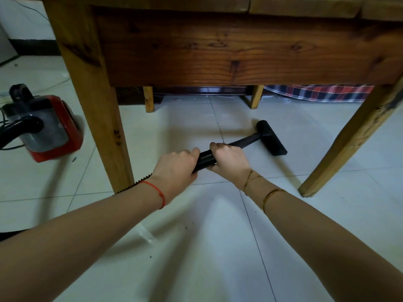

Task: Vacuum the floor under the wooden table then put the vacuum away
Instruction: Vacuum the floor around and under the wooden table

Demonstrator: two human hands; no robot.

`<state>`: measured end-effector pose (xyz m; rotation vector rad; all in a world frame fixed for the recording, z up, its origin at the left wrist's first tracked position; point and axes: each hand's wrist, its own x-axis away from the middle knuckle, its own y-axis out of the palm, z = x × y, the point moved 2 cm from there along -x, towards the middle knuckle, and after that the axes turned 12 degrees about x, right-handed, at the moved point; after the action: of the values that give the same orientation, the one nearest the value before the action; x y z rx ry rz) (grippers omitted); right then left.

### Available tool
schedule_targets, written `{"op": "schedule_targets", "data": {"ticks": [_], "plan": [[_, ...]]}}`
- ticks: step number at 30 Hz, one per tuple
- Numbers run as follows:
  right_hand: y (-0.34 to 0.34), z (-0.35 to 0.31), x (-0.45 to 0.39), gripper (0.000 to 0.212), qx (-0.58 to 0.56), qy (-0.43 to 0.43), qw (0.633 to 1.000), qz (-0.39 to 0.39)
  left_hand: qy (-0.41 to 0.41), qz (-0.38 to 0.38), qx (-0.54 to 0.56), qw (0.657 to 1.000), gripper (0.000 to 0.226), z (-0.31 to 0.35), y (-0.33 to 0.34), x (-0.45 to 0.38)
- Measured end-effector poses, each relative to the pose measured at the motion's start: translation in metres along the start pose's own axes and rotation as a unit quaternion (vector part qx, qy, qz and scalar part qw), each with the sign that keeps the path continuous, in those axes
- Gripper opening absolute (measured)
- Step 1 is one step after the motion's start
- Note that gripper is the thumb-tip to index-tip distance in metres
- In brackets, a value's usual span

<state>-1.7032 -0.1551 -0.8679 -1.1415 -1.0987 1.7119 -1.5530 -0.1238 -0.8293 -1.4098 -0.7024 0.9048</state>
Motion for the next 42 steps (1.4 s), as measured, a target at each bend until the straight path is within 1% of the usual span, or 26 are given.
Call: {"op": "schedule_targets", "data": {"ticks": [6,10,13,16,21,23,29,36,38,42], "plan": [[0.02,0.056,0.016,0.03,-0.042,0.082,0.995,-0.029,0.024,-0.008,0.02,0.999,0.03,0.046,0.019,-0.049],[0.03,0.092,0.029,0.033,-0.053,0.122,0.989,-0.059,0.046,-0.014,0.017,0.999,0.029,0.079,0.03,-0.076],[0.032,0.109,0.036,0.033,-0.059,0.121,0.988,-0.072,0.056,-0.017,0.021,0.998,0.03,0.093,0.037,-0.086],[0.035,0.112,0.039,0.032,-0.071,0.112,0.988,-0.077,0.065,-0.02,0.021,0.997,0.031,0.096,0.04,-0.086],[0.033,0.089,0.038,0.033,-0.09,0.099,0.988,-0.072,0.055,-0.019,0.018,0.998,0.031,0.077,0.036,-0.067],[0.029,0.073,0.036,0.03,-0.089,0.093,0.99,-0.06,0.051,-0.017,0.017,0.998,0.031,0.064,0.032,-0.055],[0.008,0.014,0.023,0.024,-0.068,0.068,0.995,-0.036,0.024,-0.018,0.024,0.999,0.029,0.017,0.017,-0.013],[-0.017,-0.052,0.009,0.029,-0.018,0.031,0.999,-0.013,0.022,0.002,0.007,1.0,0.025,-0.032,-0.006,0.036],[-0.021,-0.065,0.006,0.03,-0.013,0.029,0.999,-0.012,0.021,0.01,-0.002,1.0,0.022,-0.043,-0.011,0.044],[-0.025,-0.074,0.004,0.031,-0.003,0.045,0.999,-0.008,0.016,0.004,-0.028,0.999,0.023,-0.051,-0.015,0.05]]}}
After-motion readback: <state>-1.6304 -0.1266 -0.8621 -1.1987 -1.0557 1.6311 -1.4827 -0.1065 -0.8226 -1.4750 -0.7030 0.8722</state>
